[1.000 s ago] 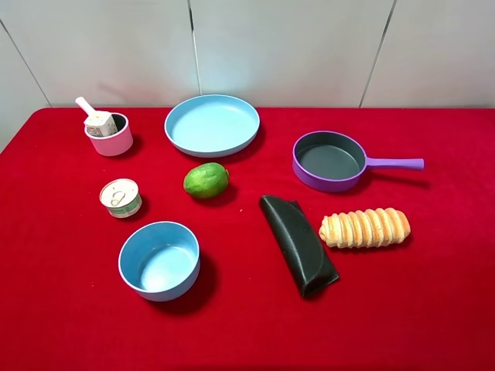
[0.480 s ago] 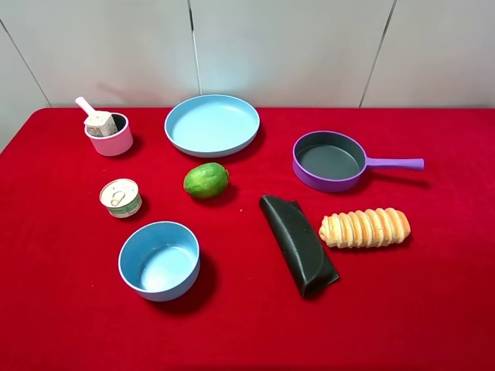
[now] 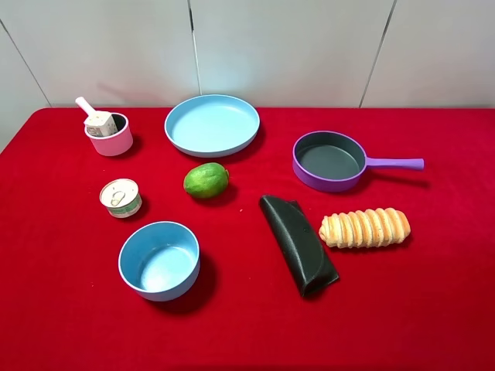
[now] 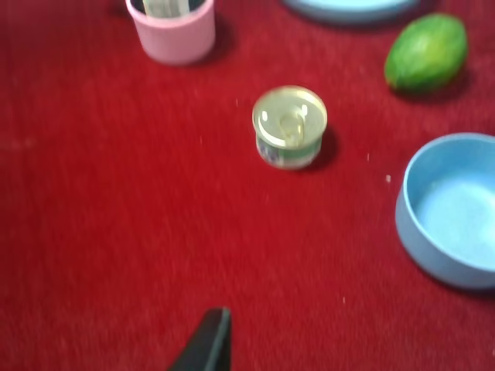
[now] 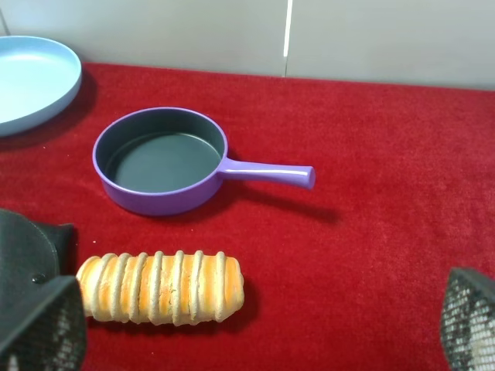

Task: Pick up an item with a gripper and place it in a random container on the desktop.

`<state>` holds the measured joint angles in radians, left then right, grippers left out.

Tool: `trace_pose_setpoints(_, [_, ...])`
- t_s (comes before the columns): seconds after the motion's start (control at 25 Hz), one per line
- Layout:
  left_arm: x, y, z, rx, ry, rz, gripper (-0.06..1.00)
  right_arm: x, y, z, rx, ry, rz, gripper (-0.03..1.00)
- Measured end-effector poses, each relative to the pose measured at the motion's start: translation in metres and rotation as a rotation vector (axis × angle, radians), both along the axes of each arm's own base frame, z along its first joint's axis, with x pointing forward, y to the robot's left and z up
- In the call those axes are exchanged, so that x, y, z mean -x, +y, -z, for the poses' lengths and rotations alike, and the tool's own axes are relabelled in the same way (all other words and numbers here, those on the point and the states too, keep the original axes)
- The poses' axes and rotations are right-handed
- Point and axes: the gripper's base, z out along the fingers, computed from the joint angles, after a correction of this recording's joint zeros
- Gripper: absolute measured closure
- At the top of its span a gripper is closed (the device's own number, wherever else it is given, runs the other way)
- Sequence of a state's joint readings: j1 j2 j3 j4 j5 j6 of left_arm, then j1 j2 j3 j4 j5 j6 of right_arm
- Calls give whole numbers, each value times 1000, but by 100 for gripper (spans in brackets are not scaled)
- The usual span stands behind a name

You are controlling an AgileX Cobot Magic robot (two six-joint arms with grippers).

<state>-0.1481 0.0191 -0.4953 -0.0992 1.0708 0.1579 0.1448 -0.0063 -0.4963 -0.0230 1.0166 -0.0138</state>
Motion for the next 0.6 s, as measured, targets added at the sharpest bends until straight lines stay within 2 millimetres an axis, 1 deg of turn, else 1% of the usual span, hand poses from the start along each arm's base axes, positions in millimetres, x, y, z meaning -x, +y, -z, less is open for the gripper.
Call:
trace_pose_setpoints(0.12, [3,1,0,4,-24,0,-5,0,0,0,0,0,0,27])
trace_pose_setpoints(0.6, [3,1,0,-2,-27,-4,-5,0,0,0,0,0,0,27])
